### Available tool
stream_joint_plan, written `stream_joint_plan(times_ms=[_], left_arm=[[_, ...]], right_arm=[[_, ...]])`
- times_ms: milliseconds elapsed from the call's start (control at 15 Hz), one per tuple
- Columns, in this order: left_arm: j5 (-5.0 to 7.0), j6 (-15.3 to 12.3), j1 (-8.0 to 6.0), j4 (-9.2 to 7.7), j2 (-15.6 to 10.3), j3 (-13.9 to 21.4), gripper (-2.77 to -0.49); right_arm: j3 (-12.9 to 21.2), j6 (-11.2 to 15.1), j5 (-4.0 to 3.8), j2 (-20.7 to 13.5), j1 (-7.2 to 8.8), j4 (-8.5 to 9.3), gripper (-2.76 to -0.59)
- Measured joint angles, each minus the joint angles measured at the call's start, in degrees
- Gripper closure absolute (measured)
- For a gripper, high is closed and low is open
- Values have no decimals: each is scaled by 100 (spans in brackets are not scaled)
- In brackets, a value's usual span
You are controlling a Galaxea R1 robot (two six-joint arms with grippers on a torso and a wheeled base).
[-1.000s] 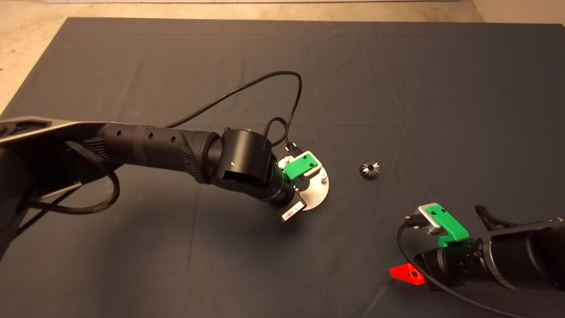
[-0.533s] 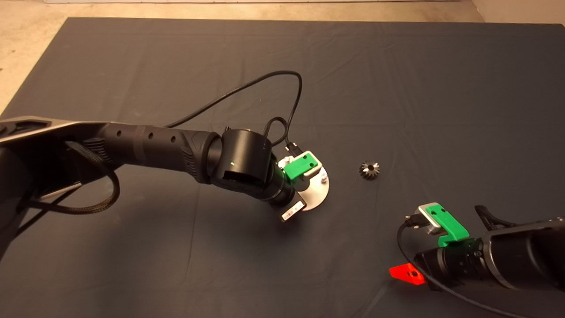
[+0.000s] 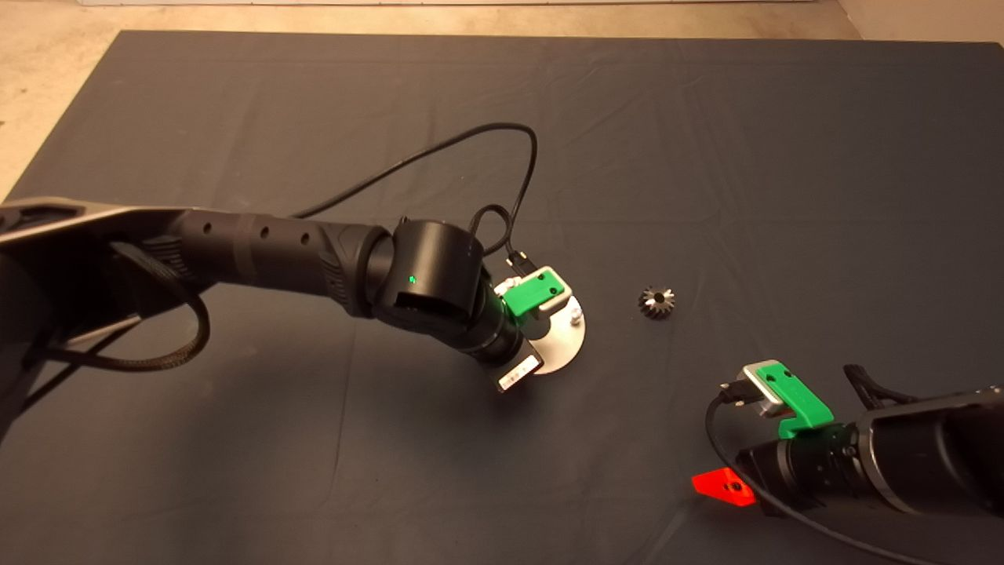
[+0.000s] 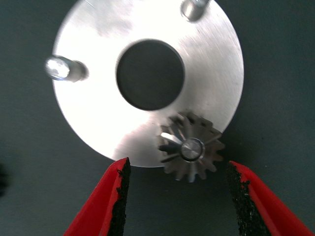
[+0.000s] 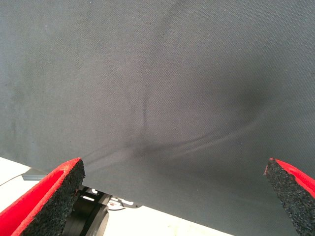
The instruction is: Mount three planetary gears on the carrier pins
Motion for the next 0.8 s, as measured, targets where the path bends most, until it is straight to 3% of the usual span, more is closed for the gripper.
stream_joint_plan(times_ms=[133, 200, 267, 400, 533, 800], left_arm=[[16, 0, -326, -79, -13, 0, -131], [74, 0, -401, -108, -22, 0, -131], [144, 0, -406, -150, -49, 0, -131], [165, 50, -404, -213, -203, 0, -131], [240, 336, -406, -259, -378, -22, -131], [240, 930, -442, -447, -741, -176, -131]], right_arm=[[0, 0, -2, 2, 0, 0, -275], [0, -1, -2, 5, 0, 0, -275], [0, 0, -2, 5, 0, 0, -275], [0, -1, 4, 22, 0, 0, -275], [0, -1, -2, 22, 0, 0, -275], [0, -1, 3, 35, 2, 12, -275]])
